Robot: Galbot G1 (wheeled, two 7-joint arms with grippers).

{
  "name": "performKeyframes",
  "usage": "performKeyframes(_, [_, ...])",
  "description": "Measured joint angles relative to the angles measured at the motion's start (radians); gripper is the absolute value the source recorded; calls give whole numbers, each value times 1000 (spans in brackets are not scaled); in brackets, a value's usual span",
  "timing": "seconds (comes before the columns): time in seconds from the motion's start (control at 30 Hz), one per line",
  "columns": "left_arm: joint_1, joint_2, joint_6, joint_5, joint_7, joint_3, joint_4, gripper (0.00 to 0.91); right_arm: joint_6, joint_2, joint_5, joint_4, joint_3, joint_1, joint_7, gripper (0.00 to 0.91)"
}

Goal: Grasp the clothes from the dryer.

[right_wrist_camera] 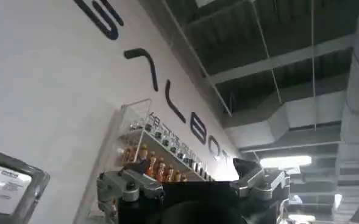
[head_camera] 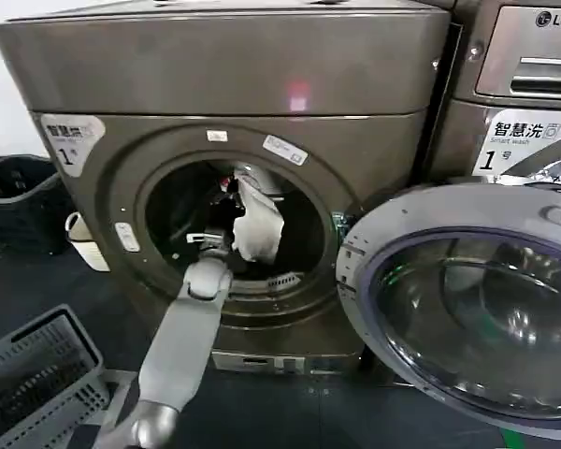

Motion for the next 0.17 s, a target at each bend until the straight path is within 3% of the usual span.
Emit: performKeyframes(0.17, [7, 1, 5, -1, 2, 1, -9, 0, -3, 1, 0, 4, 1, -2, 0, 907])
